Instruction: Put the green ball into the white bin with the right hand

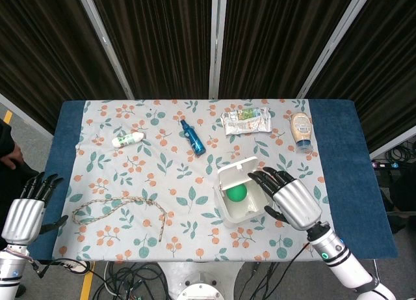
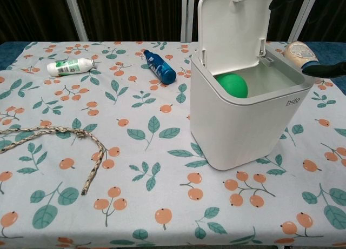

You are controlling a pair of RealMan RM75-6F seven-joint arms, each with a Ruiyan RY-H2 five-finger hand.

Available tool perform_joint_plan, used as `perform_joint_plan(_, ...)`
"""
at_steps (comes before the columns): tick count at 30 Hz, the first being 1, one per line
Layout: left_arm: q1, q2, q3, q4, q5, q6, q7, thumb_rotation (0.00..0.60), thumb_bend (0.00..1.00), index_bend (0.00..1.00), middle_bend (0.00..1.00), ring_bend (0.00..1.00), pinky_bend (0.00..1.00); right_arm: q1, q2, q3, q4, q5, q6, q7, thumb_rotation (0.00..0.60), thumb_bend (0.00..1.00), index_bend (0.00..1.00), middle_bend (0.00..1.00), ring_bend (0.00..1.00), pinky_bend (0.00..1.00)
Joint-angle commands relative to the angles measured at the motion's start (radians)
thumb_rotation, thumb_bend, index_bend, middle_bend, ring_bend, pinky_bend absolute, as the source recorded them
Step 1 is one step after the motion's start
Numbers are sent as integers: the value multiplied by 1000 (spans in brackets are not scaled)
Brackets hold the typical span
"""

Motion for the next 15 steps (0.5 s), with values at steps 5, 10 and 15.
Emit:
perform_joint_plan(5,3,4,-1,-3,6,11,7,600,133,169,130,35,128,-112,35,-26,125,5,171,91,600,96,113,208,148,318)
perform_joint_plan(10,3,6,-2,-8,9,14,14,600,133,169,130,35,127,-207,15,-58,317,123,207,180,600,95,66,123,33,108)
perform_joint_plan(15,3,4,-2,-16,12,18,26,600,133,169,130,35,126,-282,-36,-51,471,242,227,203,600,95,0,15,0,0)
